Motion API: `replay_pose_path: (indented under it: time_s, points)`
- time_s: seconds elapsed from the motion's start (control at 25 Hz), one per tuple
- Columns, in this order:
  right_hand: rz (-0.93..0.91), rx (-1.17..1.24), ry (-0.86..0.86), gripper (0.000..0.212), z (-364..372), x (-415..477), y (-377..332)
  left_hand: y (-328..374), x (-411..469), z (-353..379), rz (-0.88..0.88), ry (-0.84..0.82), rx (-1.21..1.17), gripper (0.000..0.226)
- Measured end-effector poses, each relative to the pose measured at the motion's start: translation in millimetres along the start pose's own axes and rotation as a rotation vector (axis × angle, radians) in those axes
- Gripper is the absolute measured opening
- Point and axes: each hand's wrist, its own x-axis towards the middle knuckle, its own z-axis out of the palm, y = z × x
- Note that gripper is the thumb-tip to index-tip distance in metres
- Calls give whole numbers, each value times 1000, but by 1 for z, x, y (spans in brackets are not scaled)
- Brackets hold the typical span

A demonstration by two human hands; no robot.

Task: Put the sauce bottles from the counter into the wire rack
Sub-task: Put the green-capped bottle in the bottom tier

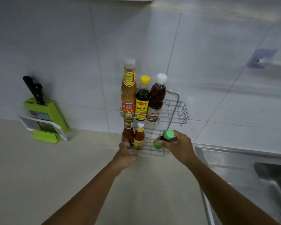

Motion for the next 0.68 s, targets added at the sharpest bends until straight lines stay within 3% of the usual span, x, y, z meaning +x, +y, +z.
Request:
replay_pose_path:
  time_s: [0.12, 0.32, 0.52, 0.68]
  points:
    - [3, 56, 29, 35, 22, 24, 11, -15, 31, -11, -84, 120, -34, 70]
    - [-11, -60, -31, 27, 58, 59, 31, -24, 64, -12, -88, 173, -85, 93]
    - [17, -184, -142, 36, 78, 77, 48, -25, 66, -8, -26, 167, -56, 65]
    - [3, -171, -163, 41, 84, 80, 49, -26, 67, -9, -1, 156, -65, 67]
